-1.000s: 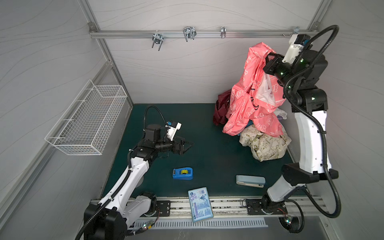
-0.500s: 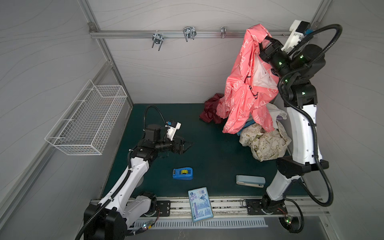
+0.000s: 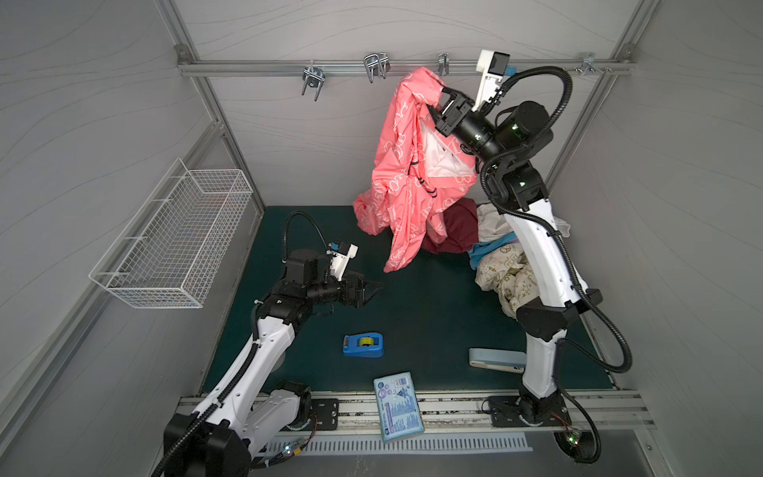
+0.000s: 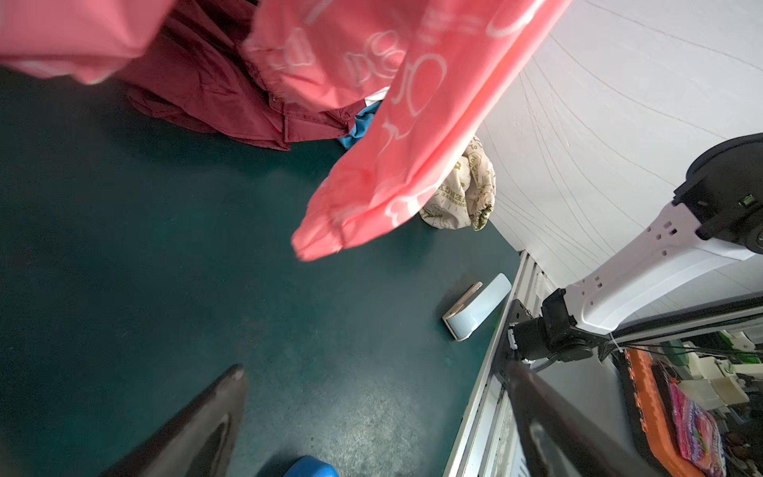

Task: Pick out a specific cloth from the pile
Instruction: 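Swing the held pink garment toward the left gripper and lower it onto the table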

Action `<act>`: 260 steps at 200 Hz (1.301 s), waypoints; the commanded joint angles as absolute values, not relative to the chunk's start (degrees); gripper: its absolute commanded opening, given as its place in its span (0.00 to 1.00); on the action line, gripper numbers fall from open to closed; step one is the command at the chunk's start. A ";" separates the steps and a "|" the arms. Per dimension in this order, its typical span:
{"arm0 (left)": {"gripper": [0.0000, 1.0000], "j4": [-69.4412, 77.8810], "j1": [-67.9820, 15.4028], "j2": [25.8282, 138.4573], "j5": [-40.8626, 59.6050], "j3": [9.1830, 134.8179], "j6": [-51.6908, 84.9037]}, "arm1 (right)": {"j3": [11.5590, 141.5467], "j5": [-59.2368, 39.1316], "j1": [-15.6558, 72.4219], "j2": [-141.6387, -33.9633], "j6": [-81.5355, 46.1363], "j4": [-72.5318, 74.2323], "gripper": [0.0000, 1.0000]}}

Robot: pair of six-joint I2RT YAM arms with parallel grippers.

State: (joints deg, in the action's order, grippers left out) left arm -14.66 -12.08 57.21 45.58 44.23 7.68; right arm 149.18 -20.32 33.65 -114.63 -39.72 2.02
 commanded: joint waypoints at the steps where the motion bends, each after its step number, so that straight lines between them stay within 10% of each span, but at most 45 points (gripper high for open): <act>1: 0.99 -13.16 -12.24 55.99 44.22 44.45 6.96 | 150.82 -21.38 35.13 -119.72 -43.78 11.87 0.00; 84: 0.99 -13.88 -12.39 56.59 41.62 44.65 6.50 | 144.51 -29.53 35.37 -137.94 -54.52 21.07 0.00; 260: 0.99 -14.07 -12.40 57.04 40.79 44.56 6.78 | 109.95 -28.51 41.66 -131.29 -19.16 -14.96 0.02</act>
